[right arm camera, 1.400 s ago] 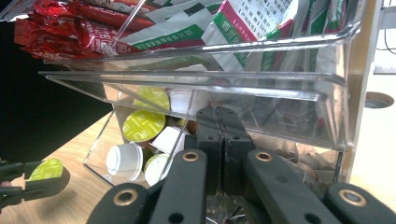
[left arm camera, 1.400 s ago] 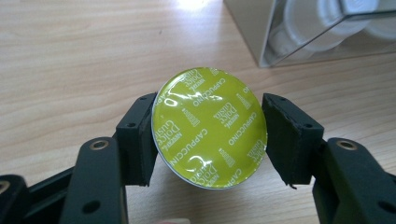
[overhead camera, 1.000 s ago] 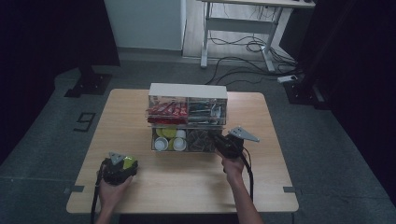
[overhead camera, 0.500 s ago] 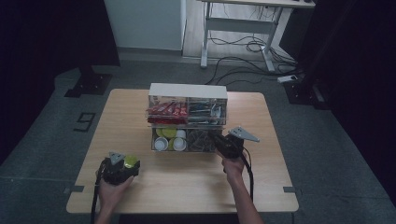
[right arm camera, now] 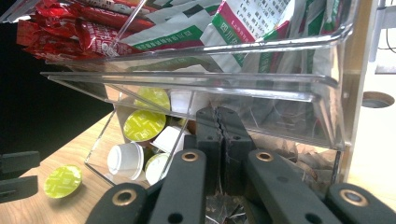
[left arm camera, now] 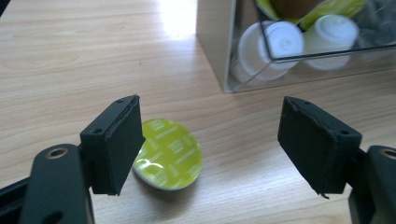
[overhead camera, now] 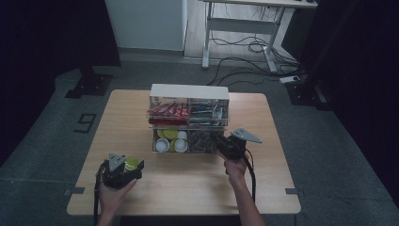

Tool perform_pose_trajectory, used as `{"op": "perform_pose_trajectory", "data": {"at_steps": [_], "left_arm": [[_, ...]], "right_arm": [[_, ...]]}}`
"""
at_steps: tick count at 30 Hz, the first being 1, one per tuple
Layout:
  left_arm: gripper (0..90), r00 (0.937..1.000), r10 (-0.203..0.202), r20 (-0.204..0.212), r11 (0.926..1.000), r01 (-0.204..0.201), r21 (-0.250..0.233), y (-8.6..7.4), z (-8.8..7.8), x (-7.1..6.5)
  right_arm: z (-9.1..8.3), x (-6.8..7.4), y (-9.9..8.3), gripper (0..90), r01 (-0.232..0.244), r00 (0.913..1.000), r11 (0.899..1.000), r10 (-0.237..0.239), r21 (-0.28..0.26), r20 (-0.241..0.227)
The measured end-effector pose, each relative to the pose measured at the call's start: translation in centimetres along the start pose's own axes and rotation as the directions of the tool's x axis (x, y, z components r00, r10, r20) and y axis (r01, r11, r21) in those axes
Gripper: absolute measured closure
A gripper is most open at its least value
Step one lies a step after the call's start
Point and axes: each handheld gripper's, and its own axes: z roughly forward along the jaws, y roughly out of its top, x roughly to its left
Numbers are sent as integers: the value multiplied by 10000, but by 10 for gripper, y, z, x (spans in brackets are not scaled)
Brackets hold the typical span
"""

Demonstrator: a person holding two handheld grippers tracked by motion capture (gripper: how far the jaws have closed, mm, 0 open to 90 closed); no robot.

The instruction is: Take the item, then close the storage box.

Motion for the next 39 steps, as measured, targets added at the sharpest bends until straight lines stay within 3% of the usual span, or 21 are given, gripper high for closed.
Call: {"op": "perform_pose_trajectory", "data": {"at_steps": [7, 16, 26, 39], "left_arm": [[242, 9988, -91, 490, 10000, 92, -26, 2, -7, -7], [250, 9958, 260, 872, 9991, -289, 321, -3, -2, -23], [250, 9938, 462, 1015, 9966, -528, 638, -7, 4, -31], [251, 9930, 516, 1060, 9948, -604, 816, -9, 5, -31]], "right_arm": [[-1, 1, 0, 872, 24, 10000, 10000, -24, -9, 45], [-6, 4, -1, 870, 27, 9999, 10000, -26, -66, 168], [-11, 5, -4, 867, 79, 9993, 10000, -79, 0, 371], [-13, 9, -12, 861, 170, 9984, 9992, -189, 356, 539]]}}
